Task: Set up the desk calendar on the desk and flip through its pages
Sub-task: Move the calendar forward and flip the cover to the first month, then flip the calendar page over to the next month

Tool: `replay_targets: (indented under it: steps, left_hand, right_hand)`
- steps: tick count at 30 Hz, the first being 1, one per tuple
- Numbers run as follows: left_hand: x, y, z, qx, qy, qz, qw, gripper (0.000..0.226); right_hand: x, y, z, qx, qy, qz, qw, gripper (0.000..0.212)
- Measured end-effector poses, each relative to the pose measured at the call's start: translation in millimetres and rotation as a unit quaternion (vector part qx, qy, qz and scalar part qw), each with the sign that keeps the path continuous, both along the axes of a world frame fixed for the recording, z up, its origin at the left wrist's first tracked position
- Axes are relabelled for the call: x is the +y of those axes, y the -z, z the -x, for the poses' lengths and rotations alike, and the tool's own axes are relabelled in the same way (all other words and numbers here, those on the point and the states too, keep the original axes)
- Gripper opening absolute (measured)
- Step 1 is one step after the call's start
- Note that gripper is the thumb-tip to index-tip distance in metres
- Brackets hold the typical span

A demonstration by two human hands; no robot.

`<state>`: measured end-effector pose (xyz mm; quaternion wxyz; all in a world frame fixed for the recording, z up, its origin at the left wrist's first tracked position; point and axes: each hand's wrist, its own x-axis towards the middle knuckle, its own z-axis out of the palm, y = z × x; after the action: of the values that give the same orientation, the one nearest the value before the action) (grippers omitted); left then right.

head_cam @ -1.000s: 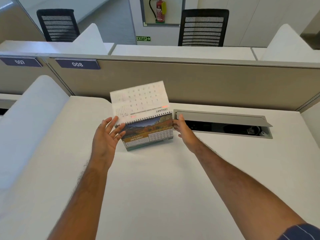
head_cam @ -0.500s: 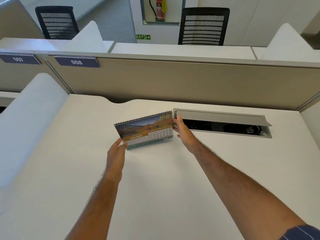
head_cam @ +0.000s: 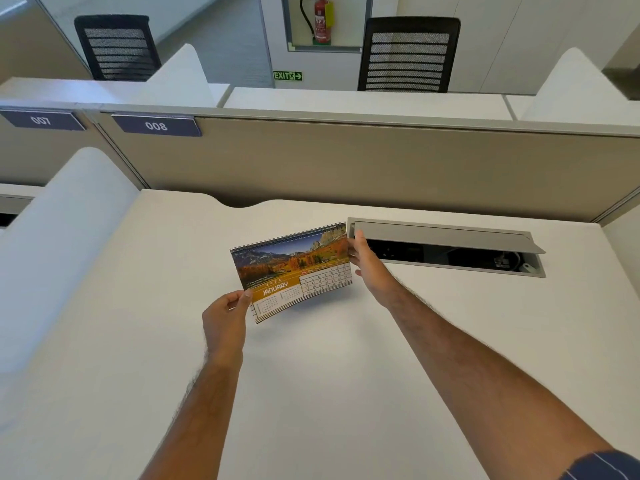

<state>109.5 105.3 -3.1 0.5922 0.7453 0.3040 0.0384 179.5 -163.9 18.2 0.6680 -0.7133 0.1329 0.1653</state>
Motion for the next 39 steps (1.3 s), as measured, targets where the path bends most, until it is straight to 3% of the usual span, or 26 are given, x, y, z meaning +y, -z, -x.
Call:
replay_targets:
  steps: [8,15,22,28,33,39]
  left_hand:
    - [2.0,-3.2,1.5,0.011,-0.006,-0.023,1.000,0.009]
    - [14.1,-2.7,-1.3,0.004,0.078,0.101,0.992,0.019]
    - [19.9,-21.6,0.2,-0.104,0.106,0.157,0.976,0.045]
    - [13.8,-58.2,-22.5,-0.181,0.080,0.247,0.948,0.025]
    - [11.8,-65.2,-34.8,-0.177,0.091,0.225,0.954,0.021]
    - [12.8,-62.3,-42.6,-0.130,0.115,0.226,0.958,0.037]
  right_hand:
    - [-0.8,0.5,0.4,0.005,0.003,-0.007,1.000,0.059]
    - [-0.9,-0.4,-0.7,0.007,0.009,-0.014,1.000,0.058]
    - [-3.3,3.0,-0.8,-0.002,0.011,-0.050,0.999,0.068]
    - [-6.2,0.9,3.8,-0.025,-0.009,-0.060,0.998,0.067]
    - [-6.5,5.0,1.3,-0.015,0.001,-0.045,0.999,0.075]
    - [-4.9,3.5,-0.4,-0.006,0.008,-0.031,0.999,0.073]
